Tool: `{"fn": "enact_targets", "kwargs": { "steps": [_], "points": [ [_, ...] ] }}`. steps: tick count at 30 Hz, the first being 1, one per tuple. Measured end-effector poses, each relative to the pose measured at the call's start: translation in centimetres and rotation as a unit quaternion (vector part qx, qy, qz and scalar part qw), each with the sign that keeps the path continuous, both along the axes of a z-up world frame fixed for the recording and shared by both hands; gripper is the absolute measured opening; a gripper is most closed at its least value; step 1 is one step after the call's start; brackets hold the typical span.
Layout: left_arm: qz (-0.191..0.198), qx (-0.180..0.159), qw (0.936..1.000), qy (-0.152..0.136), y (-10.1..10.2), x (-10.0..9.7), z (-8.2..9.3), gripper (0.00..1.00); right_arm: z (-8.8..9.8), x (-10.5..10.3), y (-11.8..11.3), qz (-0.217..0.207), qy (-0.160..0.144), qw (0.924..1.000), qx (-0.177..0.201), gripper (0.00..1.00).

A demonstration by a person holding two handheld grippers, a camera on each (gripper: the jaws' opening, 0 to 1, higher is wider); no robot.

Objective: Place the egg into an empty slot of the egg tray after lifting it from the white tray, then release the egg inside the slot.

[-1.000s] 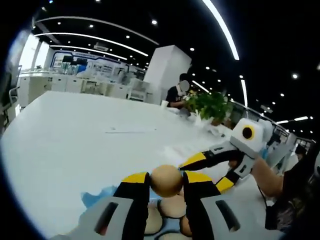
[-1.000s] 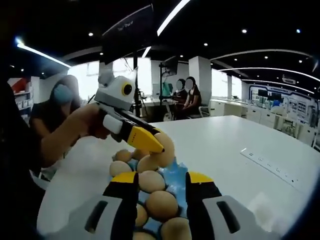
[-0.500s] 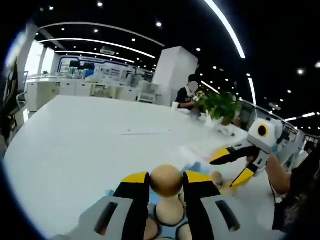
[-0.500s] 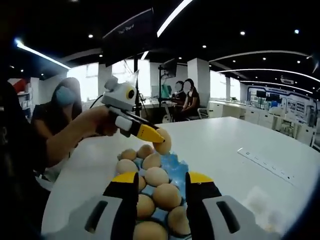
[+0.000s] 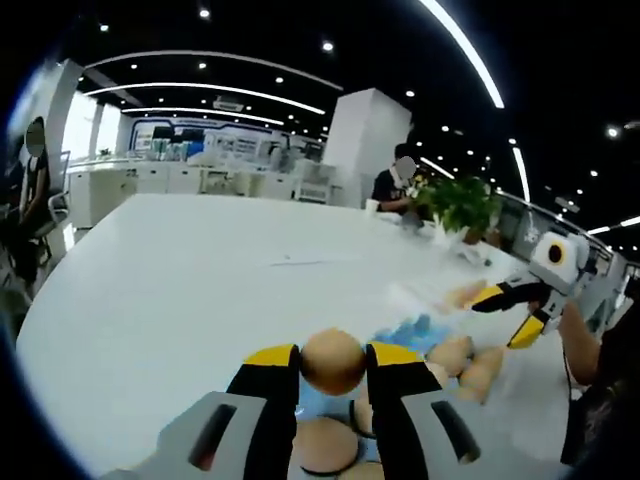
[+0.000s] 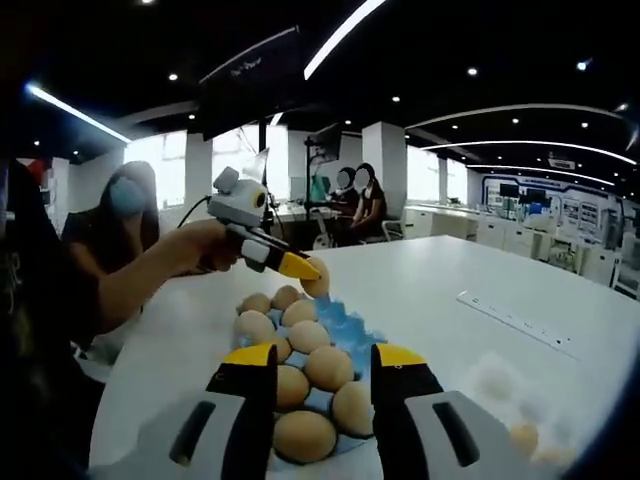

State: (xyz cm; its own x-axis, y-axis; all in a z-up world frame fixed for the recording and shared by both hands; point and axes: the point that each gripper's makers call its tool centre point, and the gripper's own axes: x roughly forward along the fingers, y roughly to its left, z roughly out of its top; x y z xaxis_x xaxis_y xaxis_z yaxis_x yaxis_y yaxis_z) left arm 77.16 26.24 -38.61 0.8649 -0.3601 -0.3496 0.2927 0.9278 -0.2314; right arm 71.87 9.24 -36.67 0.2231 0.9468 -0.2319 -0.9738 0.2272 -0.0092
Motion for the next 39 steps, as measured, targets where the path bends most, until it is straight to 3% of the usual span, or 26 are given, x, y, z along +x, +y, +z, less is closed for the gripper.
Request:
{"fn": "enact_targets", "kwargs": {
  "steps": [23, 29, 32, 39],
  "points": [
    [0.017, 0.08, 0.9963, 0.027, 0.6, -0.3, -2.4, 0.27, 0.5, -0.4, -3.9, -0.035, 0.004, 0.9992, 0.02, 0.39],
    [0.016, 0.086, 0.9956, 0.032, 0.6, -0.2, -3.0, 0.26, 0.1, 0.0, -4.4, -0.042, 0.008, 0.9989, 0.02, 0.39],
    [0.024, 0.063, 0.9976, 0.013, 1.0, 0.3, -2.1, 0.24, -0.3, -0.1, -4.6, -0.046, 0.011, 0.9987, 0.02, 0.39],
    [0.029, 0.061, 0.9977, 0.011, 0.8, 0.3, -2.1, 0.25, -0.4, 0.3, -5.7, -0.057, 0.01, 0.9982, 0.017, 0.39]
  ]
}}
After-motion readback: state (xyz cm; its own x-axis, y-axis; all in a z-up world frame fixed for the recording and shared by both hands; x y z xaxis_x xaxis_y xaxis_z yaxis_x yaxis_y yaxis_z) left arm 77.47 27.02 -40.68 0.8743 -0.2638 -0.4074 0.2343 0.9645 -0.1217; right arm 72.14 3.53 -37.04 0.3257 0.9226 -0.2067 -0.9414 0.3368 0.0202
